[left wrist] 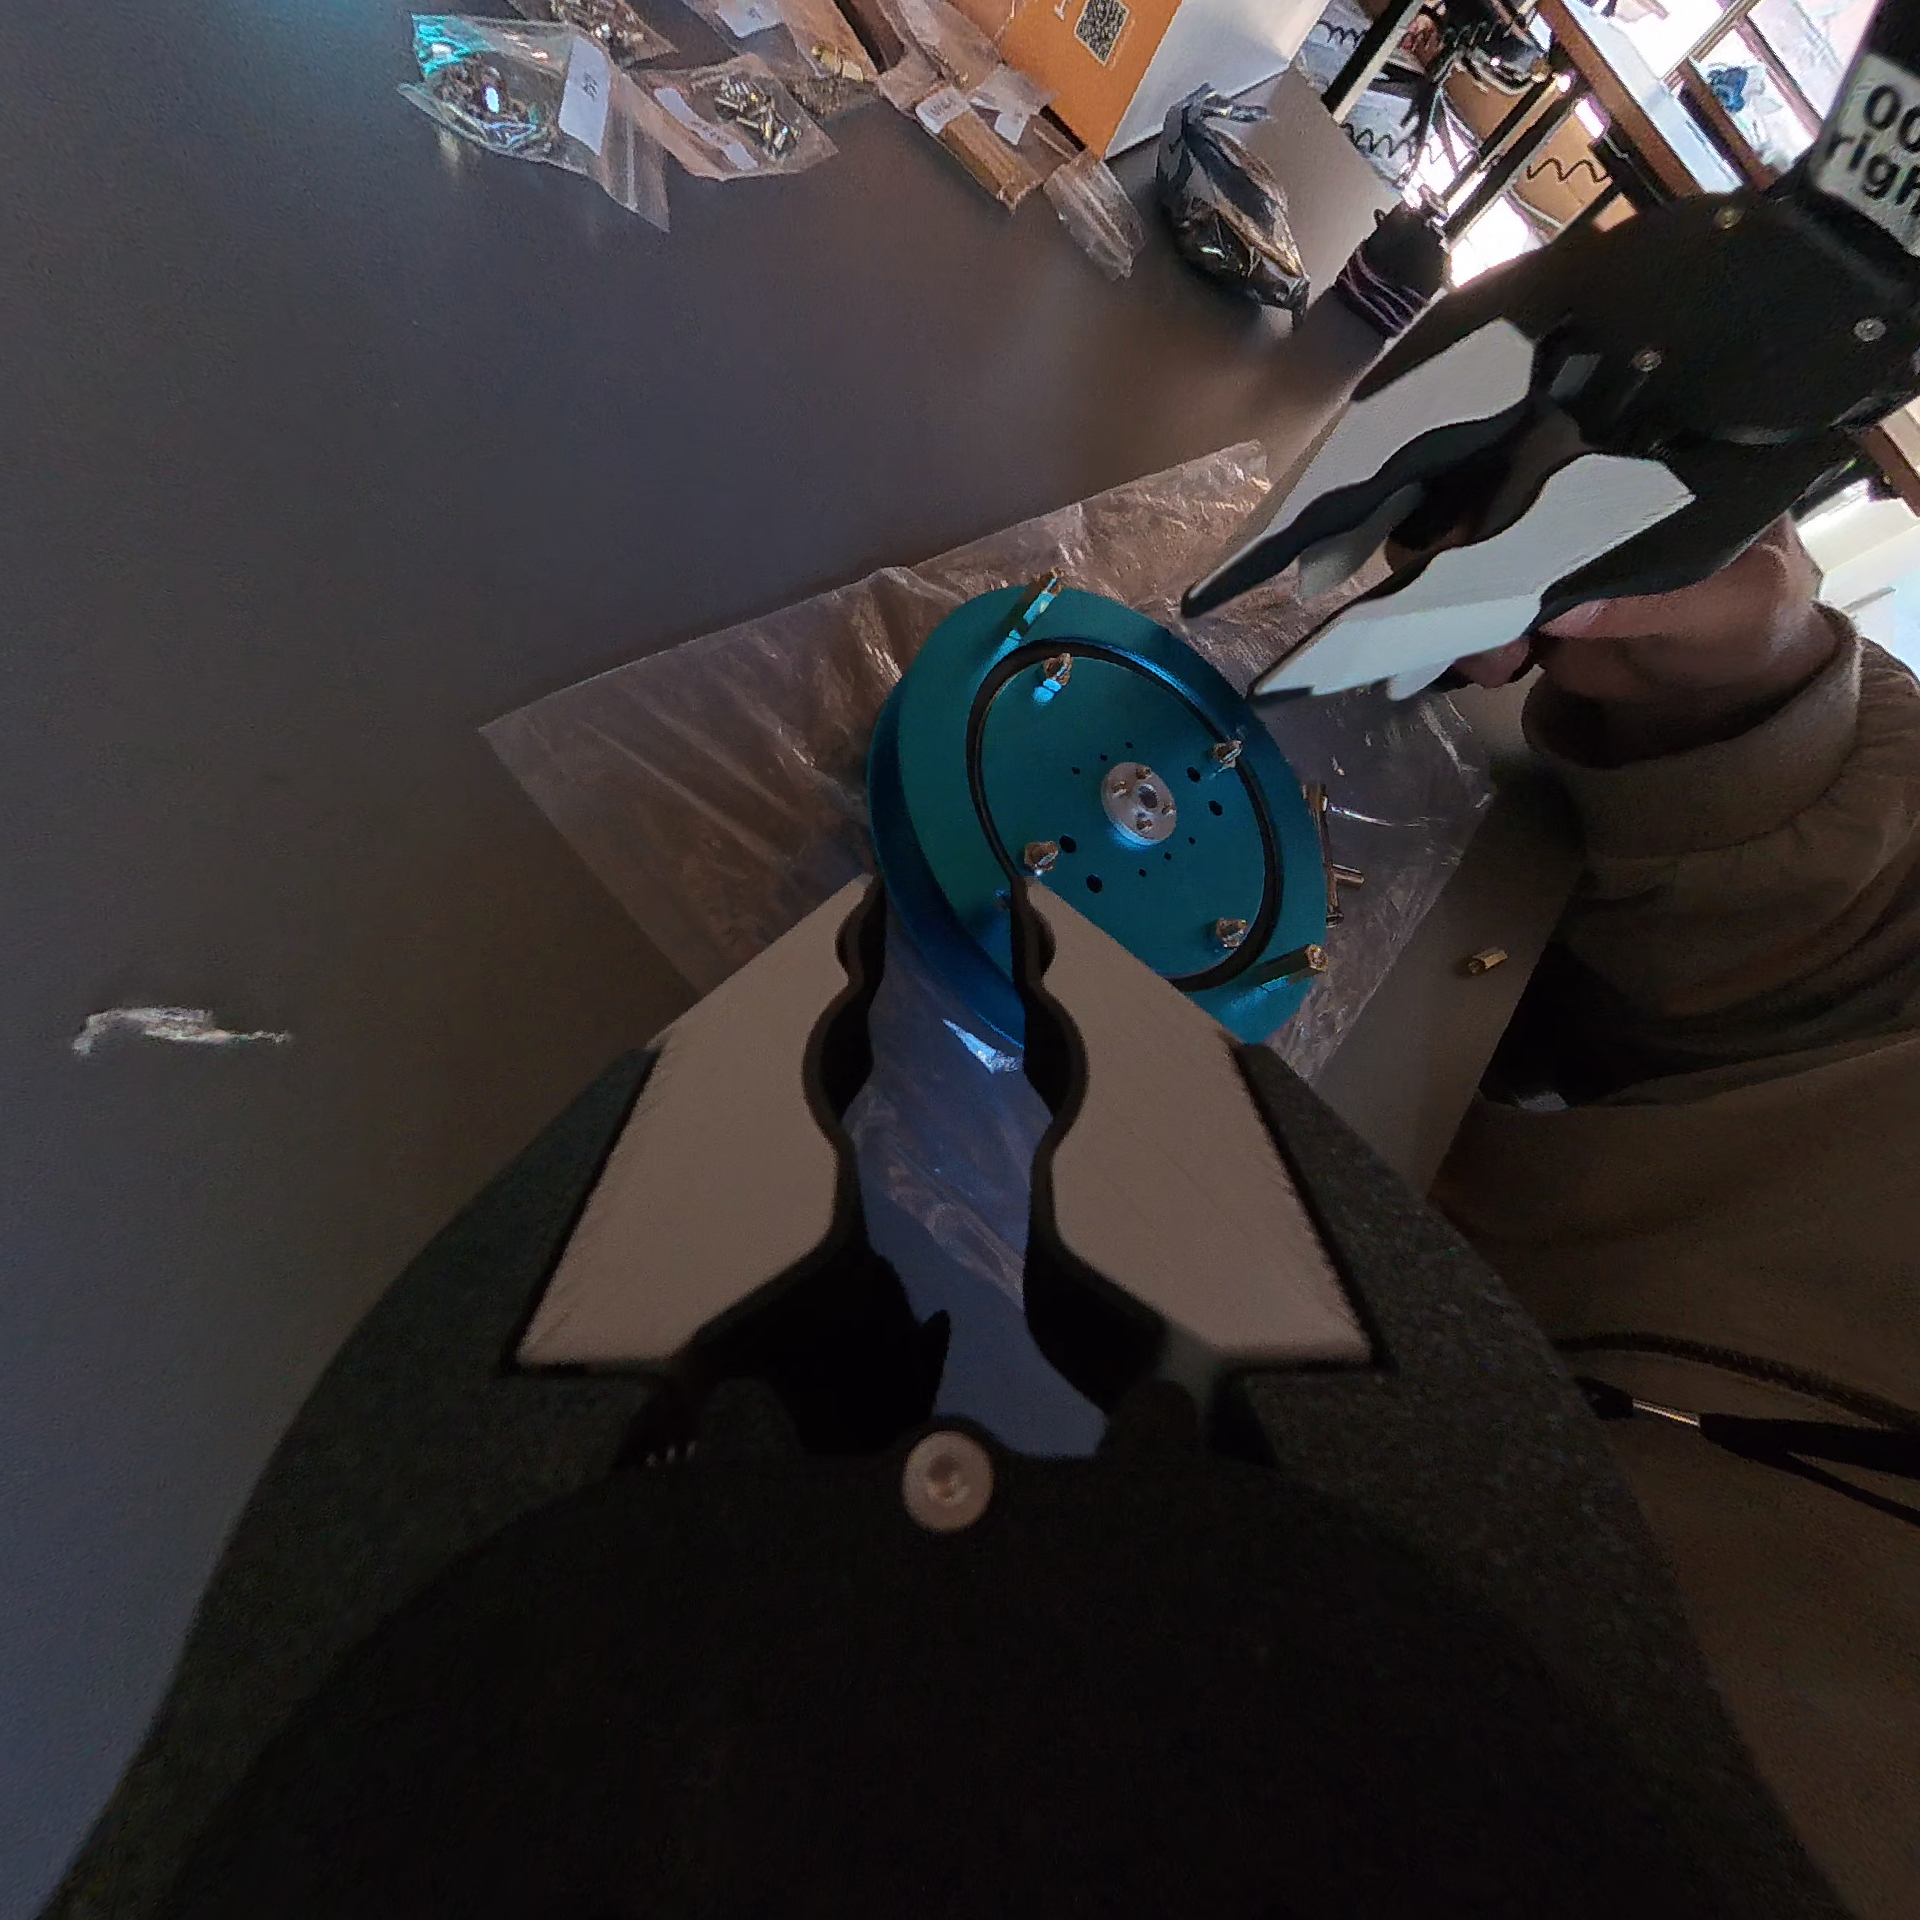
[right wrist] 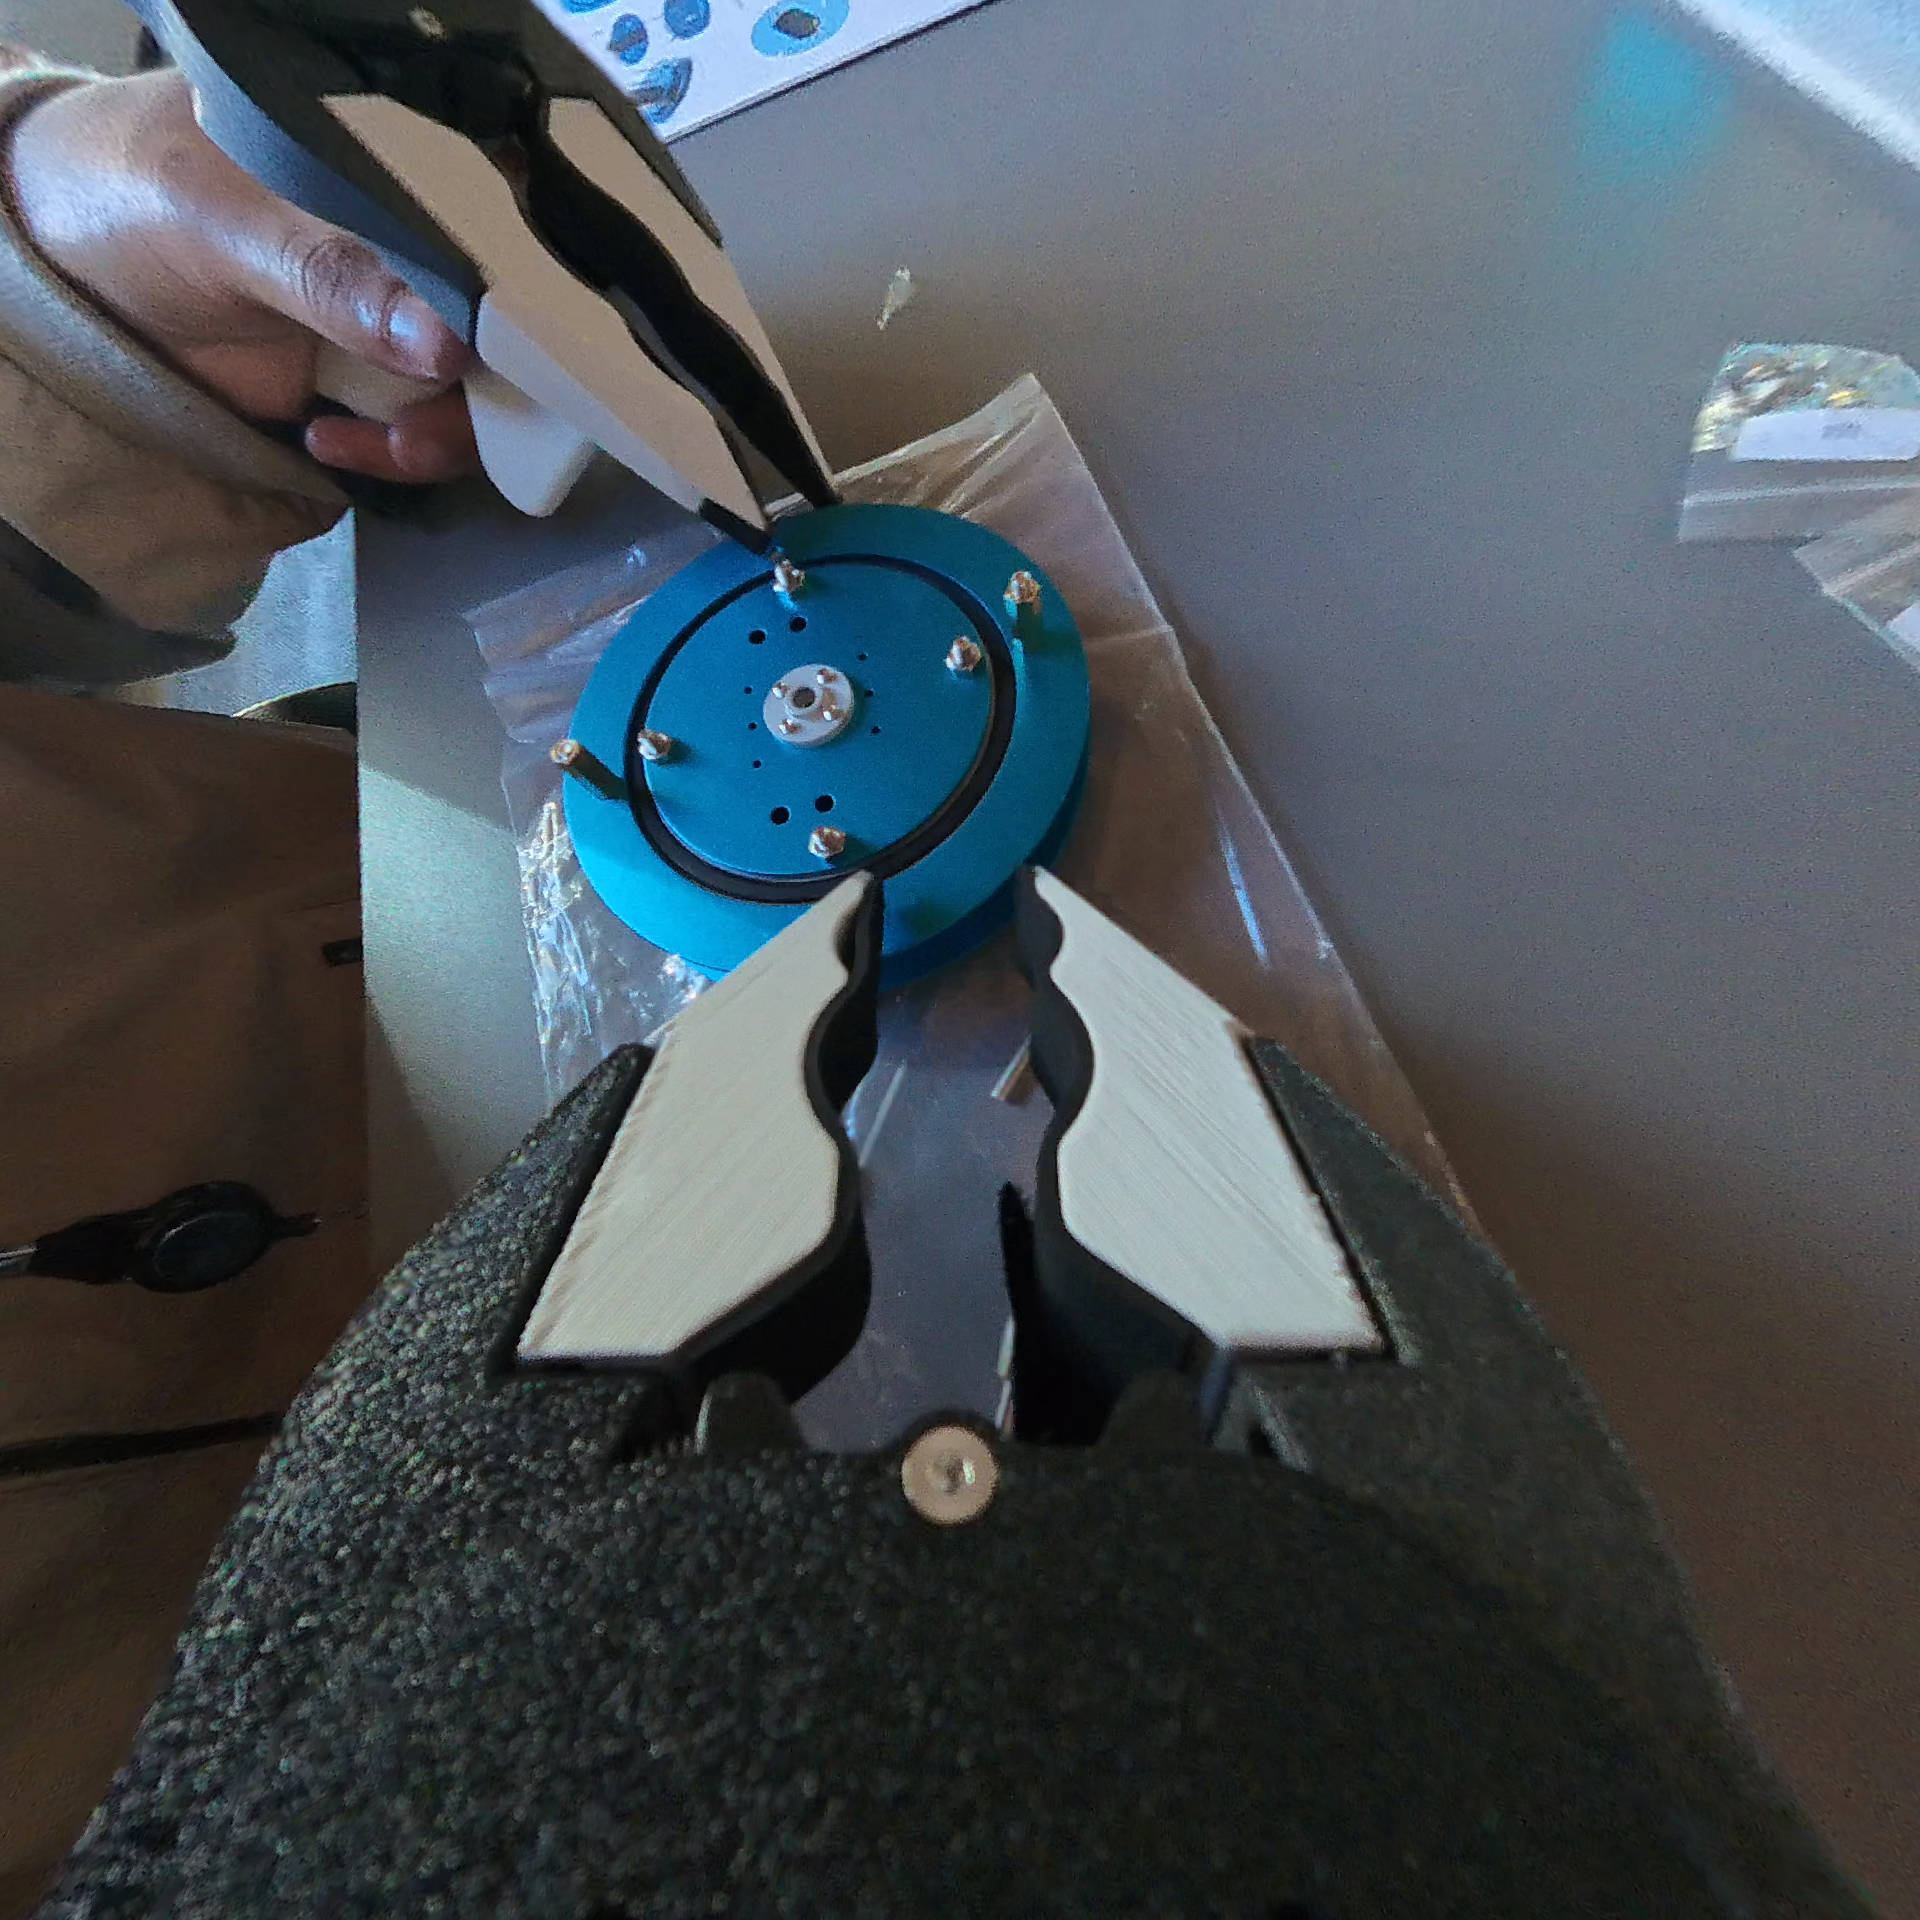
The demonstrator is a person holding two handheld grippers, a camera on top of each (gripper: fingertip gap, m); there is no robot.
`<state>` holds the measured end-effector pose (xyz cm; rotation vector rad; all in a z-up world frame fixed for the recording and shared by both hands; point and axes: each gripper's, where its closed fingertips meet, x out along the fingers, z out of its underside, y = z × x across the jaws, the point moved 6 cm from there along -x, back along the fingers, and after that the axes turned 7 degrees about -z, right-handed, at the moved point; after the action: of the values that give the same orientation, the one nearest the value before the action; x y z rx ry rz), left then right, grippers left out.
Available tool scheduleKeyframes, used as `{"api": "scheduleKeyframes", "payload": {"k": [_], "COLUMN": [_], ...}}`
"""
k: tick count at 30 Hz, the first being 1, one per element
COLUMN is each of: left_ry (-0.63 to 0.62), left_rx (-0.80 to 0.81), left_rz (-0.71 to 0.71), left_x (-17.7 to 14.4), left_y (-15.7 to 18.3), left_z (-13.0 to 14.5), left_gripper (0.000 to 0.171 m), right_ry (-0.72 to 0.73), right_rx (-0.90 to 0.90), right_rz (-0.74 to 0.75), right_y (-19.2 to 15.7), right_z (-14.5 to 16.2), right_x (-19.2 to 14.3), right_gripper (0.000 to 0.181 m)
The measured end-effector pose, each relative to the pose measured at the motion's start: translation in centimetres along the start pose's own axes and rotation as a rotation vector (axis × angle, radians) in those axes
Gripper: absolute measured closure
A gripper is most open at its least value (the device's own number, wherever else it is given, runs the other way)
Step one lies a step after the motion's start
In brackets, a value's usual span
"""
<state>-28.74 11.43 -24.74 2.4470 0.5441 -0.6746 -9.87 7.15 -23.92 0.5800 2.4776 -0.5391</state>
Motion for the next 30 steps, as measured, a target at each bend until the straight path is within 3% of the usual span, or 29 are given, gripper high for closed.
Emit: {"api": "scheduleKeyframes", "payload": {"k": [6,9,11,15,17,20,23,27,30], "left_ry": [0.177,0.330,0.445,0.550,0.477,0.374,0.304,0.368,0.395], "left_rx": [0.027,0.112,0.189,0.346,0.414,0.472,0.413,0.310,0.289], "left_rz": [-0.076,-0.124,-0.161,-0.219,-0.202,-0.179,-0.175,-0.190,-0.227], "left_x": [-3.7,-6.4,-7.6,-7.5,-6.1,-4.4,-3.4,-2.7,-1.9], "left_y": [1.0,2.6,4.2,7.8,9.8,12.0,12.7,13.4,14.2], "left_z": [0.0,0.6,1.2,2.8,3.8,5.4,6.8,7.9,8.4], "left_gripper": [0.139,0.139,0.138,0.136,0.136,0.136,0.137,0.141,0.144], "right_ry": [0.082,0.048,0.000,-0.091,-0.150,-0.245,-0.356,-0.420,-0.390], "right_rx": [-0.104,-0.118,-0.114,-0.231,-0.333,-0.363,-0.450,-0.528,-0.568], "right_rz": [0.199,0.203,0.122,-0.043,-0.105,-0.313,-0.366,-0.412,-0.409], "right_y": [-0.2,-1.3,-2.5,-5.0,-5.2,-4.9,-3.4,-2.8,-2.8], "right_z": [-0.5,1.8,3.9,5.8,5.4,4.0,2.9,3.4,3.4], "right_x": [-7.1,-10.0,-10.6,-8.1,-6.0,-3.5,-1.9,-0.4,-0.4], "right_gripper": [0.156,0.153,0.153,0.152,0.152,0.150,0.150,0.153,0.173]}}
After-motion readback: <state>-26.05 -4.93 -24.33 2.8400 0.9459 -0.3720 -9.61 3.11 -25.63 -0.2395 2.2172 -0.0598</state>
